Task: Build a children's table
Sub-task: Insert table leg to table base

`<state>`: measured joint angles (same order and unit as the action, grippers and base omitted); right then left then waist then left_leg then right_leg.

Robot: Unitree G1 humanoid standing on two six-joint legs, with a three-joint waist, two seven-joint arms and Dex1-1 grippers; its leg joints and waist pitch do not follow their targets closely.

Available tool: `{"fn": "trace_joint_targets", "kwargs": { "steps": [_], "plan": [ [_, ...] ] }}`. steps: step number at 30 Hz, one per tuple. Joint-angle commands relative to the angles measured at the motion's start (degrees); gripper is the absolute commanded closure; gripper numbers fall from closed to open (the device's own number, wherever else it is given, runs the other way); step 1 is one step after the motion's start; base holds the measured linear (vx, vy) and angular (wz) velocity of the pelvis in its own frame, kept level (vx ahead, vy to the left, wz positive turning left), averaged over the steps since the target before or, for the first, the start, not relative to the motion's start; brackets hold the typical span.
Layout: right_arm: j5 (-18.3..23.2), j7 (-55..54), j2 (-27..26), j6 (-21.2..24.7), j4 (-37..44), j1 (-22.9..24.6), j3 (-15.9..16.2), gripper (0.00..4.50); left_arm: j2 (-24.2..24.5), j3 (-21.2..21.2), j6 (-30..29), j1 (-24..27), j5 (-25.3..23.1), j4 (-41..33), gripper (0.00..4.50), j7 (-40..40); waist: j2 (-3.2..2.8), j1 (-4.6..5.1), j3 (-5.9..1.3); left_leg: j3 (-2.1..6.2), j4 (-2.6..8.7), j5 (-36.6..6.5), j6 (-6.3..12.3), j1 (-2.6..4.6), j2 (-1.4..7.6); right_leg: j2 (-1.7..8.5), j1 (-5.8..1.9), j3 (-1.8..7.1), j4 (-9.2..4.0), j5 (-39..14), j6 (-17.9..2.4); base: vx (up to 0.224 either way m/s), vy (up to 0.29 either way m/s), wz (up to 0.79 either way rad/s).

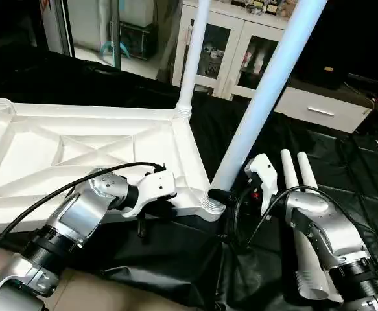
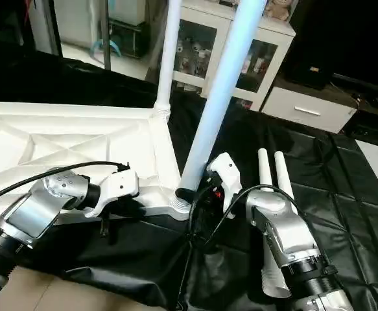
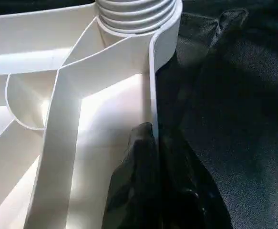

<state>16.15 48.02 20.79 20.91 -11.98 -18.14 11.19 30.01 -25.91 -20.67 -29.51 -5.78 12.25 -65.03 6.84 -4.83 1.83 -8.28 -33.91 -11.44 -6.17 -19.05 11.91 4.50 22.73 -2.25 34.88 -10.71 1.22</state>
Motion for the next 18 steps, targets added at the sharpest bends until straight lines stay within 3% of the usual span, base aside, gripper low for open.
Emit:
{"fn": "trace_joint_targets", "kwargs": {
  "steps": [1, 8, 10, 11, 12, 14, 15, 17, 18],
  "plan": [
    [-5.92, -3.51, 0.92, 3.96, -8.45, 3.89, 3.27, 2.64, -0.72, -1.57, 1.88, -1.63, 0.01, -2.32, 4.5, -1.38, -2.31, 0.24, -1.35, 0.57, 5.91, -32.31, -2.37, 0.17, 0.95, 2.86, -0.16, 1.28, -6.13, -30.89, -5.82, 0.0, 0.0, 0.0],
    [-5.54, -5.53, -0.35, 3.53, -8.15, 3.92, 2.1, 2.64, -1.26, -2.46, 1.41, -2.12, -1.16, -0.47, 4.5, -0.83, -2.63, 0.42, -1.25, 0.81, 6.08, -34.42, -2.33, 0.36, 0.94, 2.87, 0.09, 1.0, -6.63, -32.92, -5.03, 0.0, 0.0, 0.0],
    [-5.6, -7.85, -1.49, 3.13, -8.77, 3.57, 1.15, 2.64, -1.81, -2.14, 0.57, -2.15, -1.12, 0.19, 4.5, -0.12, -2.65, 0.64, -1.39, 1.01, 6.37, -34.54, -2.45, 0.26, 0.95, 3.01, -0.34, 0.63, -6.92, -33.29, -4.66, 0.0, 0.0, 0.0],
    [-5.94, -13.66, -3.9, 2.21, -10.86, 2.48, -1.15, 2.64, -3.48, -1.11, -0.62, -2.43, -0.67, 1.54, 4.5, 1.82, -2.47, 0.8, -1.36, 1.12, 6.61, -33.81, -2.63, -0.01, 0.97, 3.03, -0.55, 0.51, -6.89, -32.89, -4.59, 0.0, 0.0, 0.0],
    [-5.94, -13.66, -3.9, 2.21, -10.86, 2.48, -1.15, 2.64, -3.48, -1.11, -0.62, -2.43, -0.67, 1.54, 4.5, 1.82, -2.61, 1.02, -1.26, 1.04, 6.66, -34.05, -2.87, 0.01, 0.93, 2.99, -0.32, 0.5, -6.95, -33.0, -4.71, 0.0, 0.0, 0.0],
    [-6.4, -27.59, -9.74, 0.17, -16.41, -0.66, -6.24, 2.64, -8.07, 0.69, -3.3, -4.12, -0.92, 5.42, 4.5, 7.76, -2.6, 1.9, -1.42, 1.27, 6.66, -35.32, -3.4, 0.43, 0.83, 3.0, -0.29, -0.28, -7.43, -33.25, -4.79, 0.0, 0.0, 0.0],
    [-6.46, -30.26, -10.91, -0.16, -17.6, -1.38, -7.07, 2.64, -9.11, 0.95, -3.82, -4.65, -1.16, 6.36, 4.5, 9.08, -2.68, 2.2, -1.65, 1.61, 6.75, -34.36, -3.81, -0.1, 0.85, 3.26, -0.96, -0.38, -7.04, -31.79, -4.96, 0.0, 0.0, 0.0],
    [-6.05, -33.9, -13.15, -0.64, -19.81, -2.81, -8.21, 2.64, -11.09, 1.37, -4.95, -5.75, -1.55, 7.96, 4.5, 11.59, -2.52, 2.46, -1.54, 1.6, 6.93, -34.36, -3.56, -0.35, 0.87, 3.19, -1.27, -0.84, -7.29, -31.25, -4.73, 0.0, 0.0, 0.0],
    [-5.75, -35.82, -14.49, -0.89, -21.15, -3.7, -8.82, 2.64, -12.29, 1.6, -5.62, -6.46, -1.75, 8.96, 4.5, 13.1, -2.72, 2.75, -1.35, 1.51, 6.96, -35.91, -3.44, 0.06, 0.95, 3.39, -0.96, -1.34, -7.68, -32.07, -4.49, 0.0, 0.0, 0.0]
  ]
}}
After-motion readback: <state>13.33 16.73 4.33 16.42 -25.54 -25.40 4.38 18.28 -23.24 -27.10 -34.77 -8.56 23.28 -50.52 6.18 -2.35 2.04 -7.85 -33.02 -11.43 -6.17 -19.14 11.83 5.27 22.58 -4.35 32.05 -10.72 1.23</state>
